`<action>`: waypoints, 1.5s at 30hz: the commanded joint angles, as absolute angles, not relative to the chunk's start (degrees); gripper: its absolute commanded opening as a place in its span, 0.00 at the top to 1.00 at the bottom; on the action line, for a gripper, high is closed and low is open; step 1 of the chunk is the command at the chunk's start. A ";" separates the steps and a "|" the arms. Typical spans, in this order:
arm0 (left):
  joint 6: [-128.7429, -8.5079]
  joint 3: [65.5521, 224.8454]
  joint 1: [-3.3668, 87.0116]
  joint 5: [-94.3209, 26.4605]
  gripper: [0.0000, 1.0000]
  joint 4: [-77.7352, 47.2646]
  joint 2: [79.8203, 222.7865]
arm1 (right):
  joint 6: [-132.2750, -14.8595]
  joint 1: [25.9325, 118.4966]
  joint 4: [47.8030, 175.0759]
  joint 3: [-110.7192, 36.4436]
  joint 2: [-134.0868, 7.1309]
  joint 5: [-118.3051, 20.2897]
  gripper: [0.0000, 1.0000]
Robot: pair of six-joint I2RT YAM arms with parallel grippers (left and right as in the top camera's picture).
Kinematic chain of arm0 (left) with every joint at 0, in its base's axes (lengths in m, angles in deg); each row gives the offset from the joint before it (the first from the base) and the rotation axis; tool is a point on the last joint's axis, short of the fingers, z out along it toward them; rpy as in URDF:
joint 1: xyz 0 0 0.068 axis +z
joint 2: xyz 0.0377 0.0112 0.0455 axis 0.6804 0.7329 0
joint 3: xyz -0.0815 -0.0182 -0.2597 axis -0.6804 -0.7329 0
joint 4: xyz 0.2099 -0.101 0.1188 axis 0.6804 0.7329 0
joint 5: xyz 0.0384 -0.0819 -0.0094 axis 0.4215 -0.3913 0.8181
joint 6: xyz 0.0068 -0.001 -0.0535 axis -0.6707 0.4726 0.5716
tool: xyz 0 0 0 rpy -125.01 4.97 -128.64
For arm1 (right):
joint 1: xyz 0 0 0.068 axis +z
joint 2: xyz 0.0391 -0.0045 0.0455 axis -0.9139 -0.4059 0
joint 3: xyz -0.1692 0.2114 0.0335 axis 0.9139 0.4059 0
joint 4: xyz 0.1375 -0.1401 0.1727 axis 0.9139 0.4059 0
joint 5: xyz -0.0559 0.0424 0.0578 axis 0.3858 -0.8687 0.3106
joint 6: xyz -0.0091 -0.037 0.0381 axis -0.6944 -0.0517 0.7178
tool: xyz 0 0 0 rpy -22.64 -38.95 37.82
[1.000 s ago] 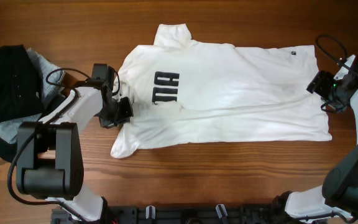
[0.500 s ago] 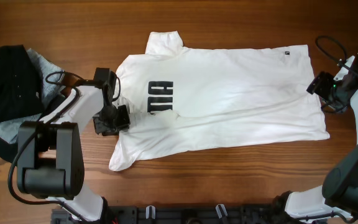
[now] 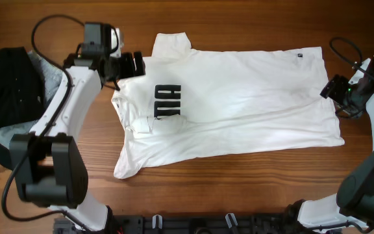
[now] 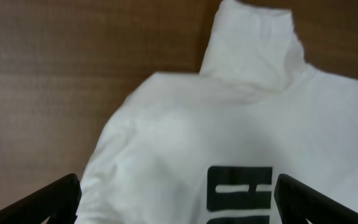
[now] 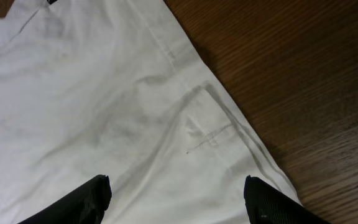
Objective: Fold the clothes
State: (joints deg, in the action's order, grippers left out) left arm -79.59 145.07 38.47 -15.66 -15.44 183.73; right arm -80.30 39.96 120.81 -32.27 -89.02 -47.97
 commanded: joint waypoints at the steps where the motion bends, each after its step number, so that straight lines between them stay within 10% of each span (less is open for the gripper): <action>1: -83.63 152.70 38.45 -17.25 0.00 -16.25 190.85 | -81.28 39.94 120.96 -32.14 -89.45 -47.38 0.26; 17: -86.43 170.88 30.14 -17.38 0.07 -28.86 219.01 | -81.33 39.94 121.29 -32.14 -89.48 -48.52 0.26; 20: -86.43 170.88 29.13 -17.19 0.34 -28.67 220.60 | -81.30 39.94 121.40 -32.14 -89.48 -48.52 0.26; 23: -86.41 170.90 29.27 -17.19 0.86 -28.27 219.90 | -81.30 39.94 121.37 -32.14 -89.48 -48.52 0.30; 26: -83.74 170.95 30.23 -16.88 0.96 -27.27 217.06 | -81.50 40.38 121.59 -32.14 -89.63 -48.95 0.36; 35: -80.37 170.95 31.04 -16.77 0.96 -16.91 207.31 | -85.76 48.58 113.16 -32.27 -95.09 -47.05 0.22; 45: -80.37 170.95 31.04 -16.77 0.96 -7.53 205.91 | -79.10 51.75 74.23 -32.27 -107.62 -46.96 0.17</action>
